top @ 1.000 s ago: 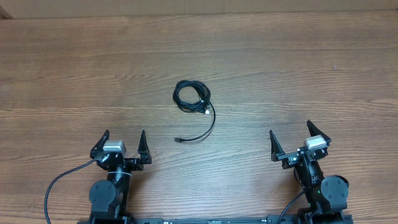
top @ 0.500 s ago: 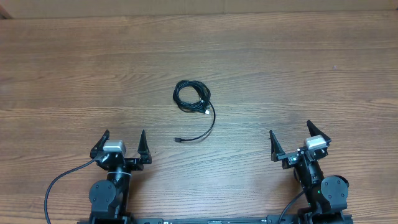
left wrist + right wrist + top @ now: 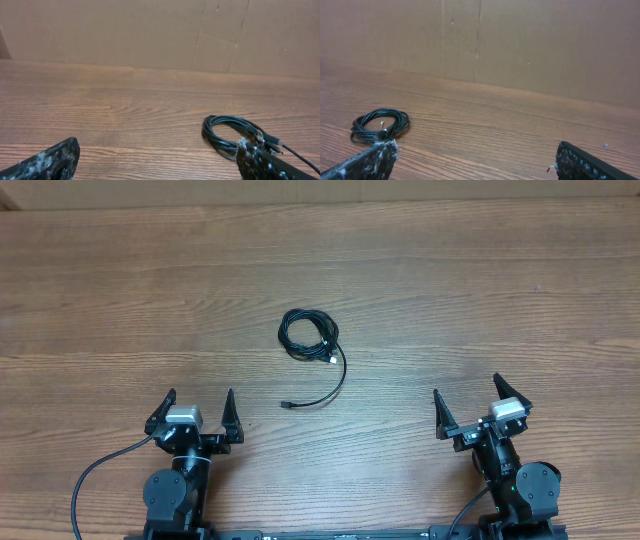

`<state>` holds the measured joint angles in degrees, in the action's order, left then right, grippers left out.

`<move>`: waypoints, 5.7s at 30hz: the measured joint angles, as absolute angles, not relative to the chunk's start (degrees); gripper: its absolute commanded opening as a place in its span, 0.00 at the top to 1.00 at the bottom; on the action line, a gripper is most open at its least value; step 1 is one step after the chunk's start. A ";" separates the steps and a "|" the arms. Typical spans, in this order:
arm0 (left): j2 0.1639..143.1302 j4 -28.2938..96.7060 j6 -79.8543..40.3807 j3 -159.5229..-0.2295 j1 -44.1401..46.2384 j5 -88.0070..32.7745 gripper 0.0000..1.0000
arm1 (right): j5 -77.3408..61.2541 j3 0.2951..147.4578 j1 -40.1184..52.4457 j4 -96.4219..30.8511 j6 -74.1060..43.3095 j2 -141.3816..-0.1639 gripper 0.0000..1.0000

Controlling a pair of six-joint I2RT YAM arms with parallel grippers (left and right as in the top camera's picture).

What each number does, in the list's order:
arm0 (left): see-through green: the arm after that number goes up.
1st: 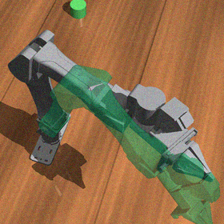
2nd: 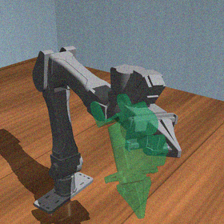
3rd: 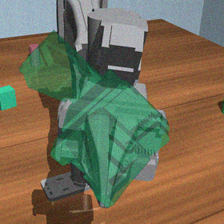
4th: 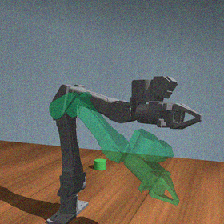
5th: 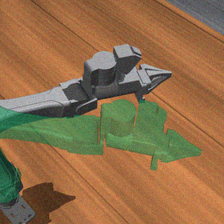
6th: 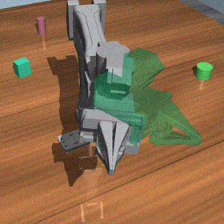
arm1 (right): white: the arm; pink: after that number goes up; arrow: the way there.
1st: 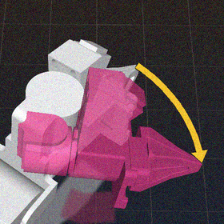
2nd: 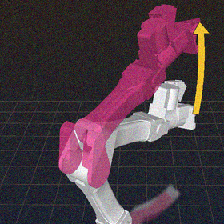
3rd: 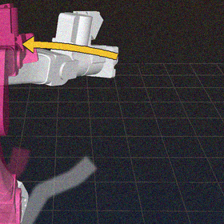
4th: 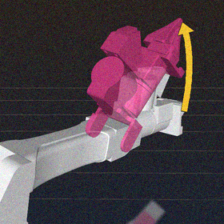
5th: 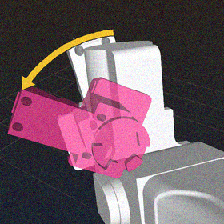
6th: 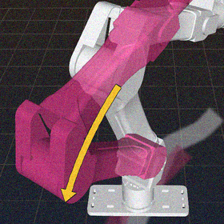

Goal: Untangle cables

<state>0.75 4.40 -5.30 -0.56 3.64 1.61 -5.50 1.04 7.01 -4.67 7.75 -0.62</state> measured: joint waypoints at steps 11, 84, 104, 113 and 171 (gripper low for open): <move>0.75 4.10 -5.30 -0.56 3.64 1.56 0.00 | -6.24 1.04 7.01 -4.56 7.11 -0.62 0.00; 122.93 67.29 -15.11 -96.60 8.51 -25.98 0.94 | -32.60 80.05 6.79 -60.27 -22.90 -91.13 0.00; 124.33 60.07 -30.15 -96.60 12.82 -15.97 0.79 | -20.10 74.94 6.79 -43.46 -25.30 -93.69 0.00; 124.33 59.88 -30.17 -96.60 13.15 -10.28 0.76 | -22.39 73.25 6.79 -38.15 -25.28 -101.82 0.00; 124.36 46.52 -31.48 -91.00 18.31 -4.45 0.71 | 10.37 67.05 26.70 -26.65 -44.80 -103.57 0.00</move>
